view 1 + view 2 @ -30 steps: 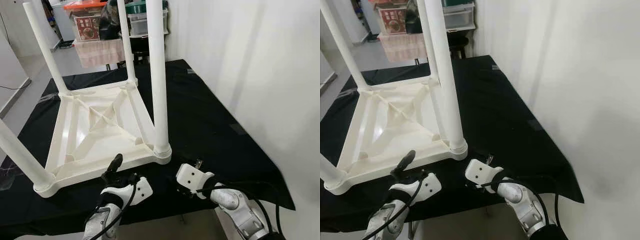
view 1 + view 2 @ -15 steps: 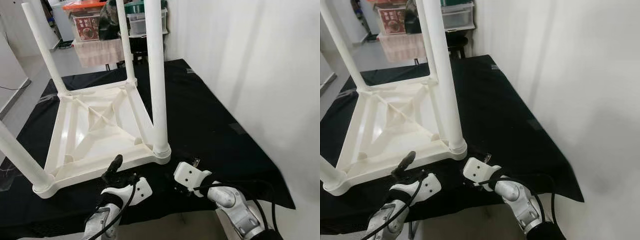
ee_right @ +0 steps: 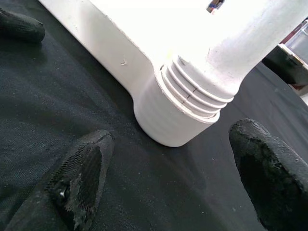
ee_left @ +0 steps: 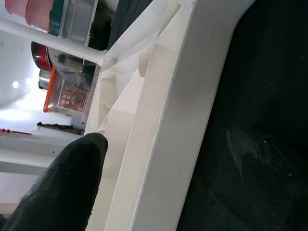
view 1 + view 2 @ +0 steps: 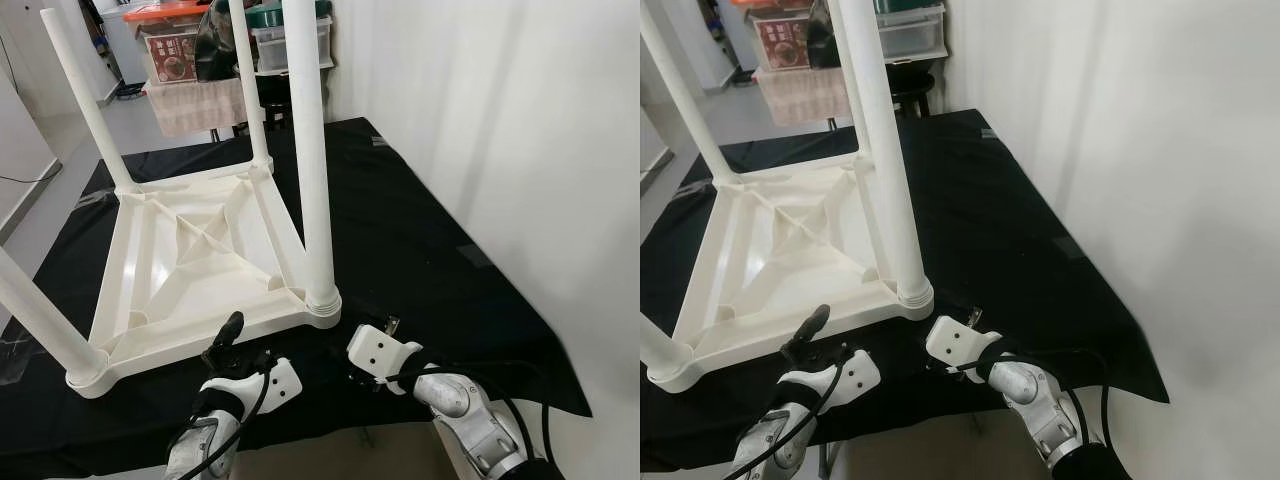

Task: Building children table

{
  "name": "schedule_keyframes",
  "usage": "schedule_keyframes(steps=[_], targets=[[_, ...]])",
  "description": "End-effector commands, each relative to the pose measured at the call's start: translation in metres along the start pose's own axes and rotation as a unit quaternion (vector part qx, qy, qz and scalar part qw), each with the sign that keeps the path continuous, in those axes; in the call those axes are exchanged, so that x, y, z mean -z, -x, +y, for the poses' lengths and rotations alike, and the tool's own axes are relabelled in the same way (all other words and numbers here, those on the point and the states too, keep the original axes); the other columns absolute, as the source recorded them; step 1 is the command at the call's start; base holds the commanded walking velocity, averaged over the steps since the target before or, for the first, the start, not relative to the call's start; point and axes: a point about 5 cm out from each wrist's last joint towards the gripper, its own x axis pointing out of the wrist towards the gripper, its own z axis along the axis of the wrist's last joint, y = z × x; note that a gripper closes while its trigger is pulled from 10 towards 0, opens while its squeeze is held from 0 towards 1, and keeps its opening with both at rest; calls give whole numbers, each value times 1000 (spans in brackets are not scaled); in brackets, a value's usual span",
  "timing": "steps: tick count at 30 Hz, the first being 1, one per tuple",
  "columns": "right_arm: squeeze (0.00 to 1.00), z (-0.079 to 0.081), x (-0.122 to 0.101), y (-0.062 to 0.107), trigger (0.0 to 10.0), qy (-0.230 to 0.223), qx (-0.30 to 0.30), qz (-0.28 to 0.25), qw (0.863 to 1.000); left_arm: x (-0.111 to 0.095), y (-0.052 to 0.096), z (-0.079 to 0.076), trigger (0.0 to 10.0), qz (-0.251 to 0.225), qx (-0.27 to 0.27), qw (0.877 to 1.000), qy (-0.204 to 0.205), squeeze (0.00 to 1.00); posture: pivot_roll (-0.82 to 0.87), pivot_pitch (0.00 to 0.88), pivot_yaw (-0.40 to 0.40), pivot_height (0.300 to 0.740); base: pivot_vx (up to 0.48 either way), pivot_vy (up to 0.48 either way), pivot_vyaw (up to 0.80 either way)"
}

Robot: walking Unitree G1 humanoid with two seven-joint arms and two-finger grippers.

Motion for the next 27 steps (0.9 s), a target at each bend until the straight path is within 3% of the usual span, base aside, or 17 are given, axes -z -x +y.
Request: schedule_keyframes(steps=[1, 27], targets=[[0, 10, 2, -4, 10000, 3, -19, 10, 1000, 10, 1, 1, 10000, 11, 4, 1000, -9, 0, -48, 0, 43, 740, 0, 0, 0], [0, 16, -4, -3, 10000, 6, -18, -1, 1000, 14, 7, 4, 10000, 7, 2, 1000, -9, 0, -104, 0, 60, 740, 0, 0, 0]])
